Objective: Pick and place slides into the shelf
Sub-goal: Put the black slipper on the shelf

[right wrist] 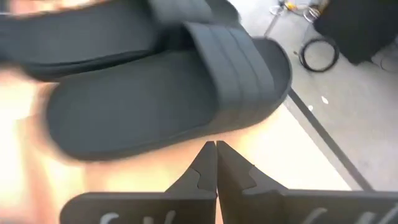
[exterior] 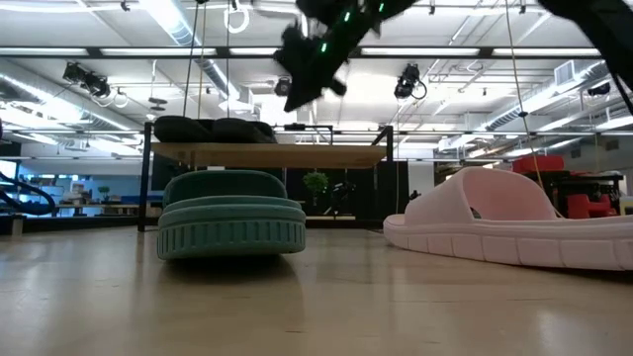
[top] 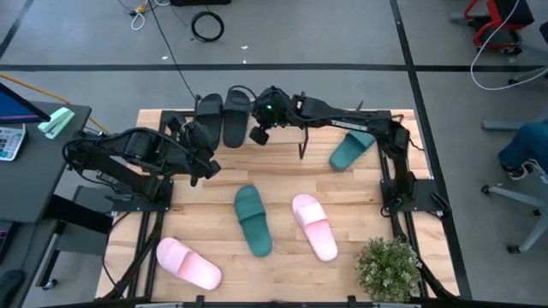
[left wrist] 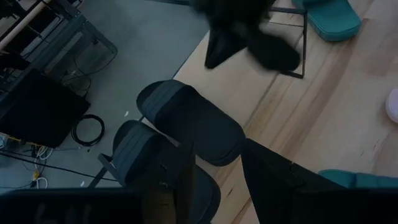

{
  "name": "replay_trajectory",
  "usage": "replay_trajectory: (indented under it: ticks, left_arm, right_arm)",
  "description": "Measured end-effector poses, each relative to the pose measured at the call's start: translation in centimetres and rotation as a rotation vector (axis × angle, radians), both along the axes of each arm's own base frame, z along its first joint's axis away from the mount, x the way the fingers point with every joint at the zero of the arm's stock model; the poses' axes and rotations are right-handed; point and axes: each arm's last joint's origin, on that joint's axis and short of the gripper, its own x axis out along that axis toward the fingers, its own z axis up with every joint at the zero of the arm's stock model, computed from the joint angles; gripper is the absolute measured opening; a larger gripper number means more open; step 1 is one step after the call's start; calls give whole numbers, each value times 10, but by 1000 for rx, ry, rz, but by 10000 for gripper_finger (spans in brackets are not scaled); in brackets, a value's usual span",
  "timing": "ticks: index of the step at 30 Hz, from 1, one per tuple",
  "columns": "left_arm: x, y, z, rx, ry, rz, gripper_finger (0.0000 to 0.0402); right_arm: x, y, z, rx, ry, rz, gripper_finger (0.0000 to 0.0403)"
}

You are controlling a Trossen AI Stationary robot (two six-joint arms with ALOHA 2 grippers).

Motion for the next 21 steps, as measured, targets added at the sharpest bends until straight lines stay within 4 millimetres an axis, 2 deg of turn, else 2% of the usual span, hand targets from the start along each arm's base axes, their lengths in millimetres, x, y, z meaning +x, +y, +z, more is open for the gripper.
replay_trajectory:
  ticks: [2,5,9,12,17,21]
  left_arm:
    - [3,1,-1,0,1,7,133]
    - [8,2,-4,1,16,22,134]
    - [21,12,-10,28,65,44,131]
    - [44,30,-14,66,70,58,113]
    - [87,71,-22,66,67,-57,23]
    - [112,114,-30,-44,-65,-142,10]
  right_arm:
    - [-11,19,25,-24,-22,39,0]
    - [-38,52,67,-69,-51,81,0]
    - [-87,96,119,-91,-125,140,1]
    - [-125,125,149,-92,-186,212,3]
    - [-175,158,178,-60,-281,309,3]
    - [-195,172,184,-49,-282,364,4]
